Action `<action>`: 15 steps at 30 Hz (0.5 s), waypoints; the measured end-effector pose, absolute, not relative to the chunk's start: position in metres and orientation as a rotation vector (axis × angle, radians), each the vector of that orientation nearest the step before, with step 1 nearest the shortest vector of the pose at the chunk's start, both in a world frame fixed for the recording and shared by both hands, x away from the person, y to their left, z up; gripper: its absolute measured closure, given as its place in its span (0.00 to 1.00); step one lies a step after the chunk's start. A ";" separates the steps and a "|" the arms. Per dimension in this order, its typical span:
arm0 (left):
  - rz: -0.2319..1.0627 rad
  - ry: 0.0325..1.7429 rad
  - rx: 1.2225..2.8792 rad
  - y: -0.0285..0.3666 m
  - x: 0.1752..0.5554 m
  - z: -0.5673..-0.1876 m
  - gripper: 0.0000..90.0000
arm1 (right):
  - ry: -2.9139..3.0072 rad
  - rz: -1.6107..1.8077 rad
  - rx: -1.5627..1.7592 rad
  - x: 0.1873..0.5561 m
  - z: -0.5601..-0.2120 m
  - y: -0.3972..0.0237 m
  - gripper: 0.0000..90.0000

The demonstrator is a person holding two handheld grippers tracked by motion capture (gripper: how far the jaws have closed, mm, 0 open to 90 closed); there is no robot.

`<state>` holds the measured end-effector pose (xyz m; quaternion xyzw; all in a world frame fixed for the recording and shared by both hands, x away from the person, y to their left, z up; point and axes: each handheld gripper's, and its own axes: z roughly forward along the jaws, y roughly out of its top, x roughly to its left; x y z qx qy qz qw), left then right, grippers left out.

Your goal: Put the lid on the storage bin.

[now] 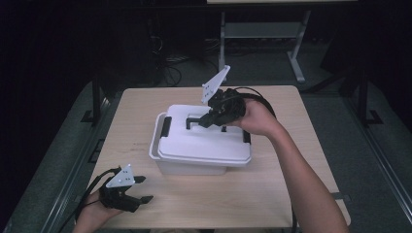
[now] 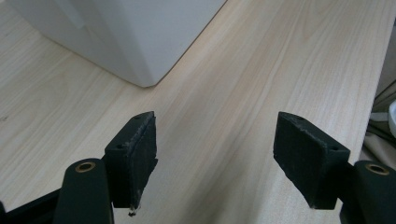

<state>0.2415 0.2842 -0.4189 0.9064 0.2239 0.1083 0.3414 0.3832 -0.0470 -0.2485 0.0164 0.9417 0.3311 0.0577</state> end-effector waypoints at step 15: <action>0.281 0.578 2.354 0.284 0.242 -0.418 0.33 | 2.880 0.992 0.034 0.398 -0.258 -0.028 0.93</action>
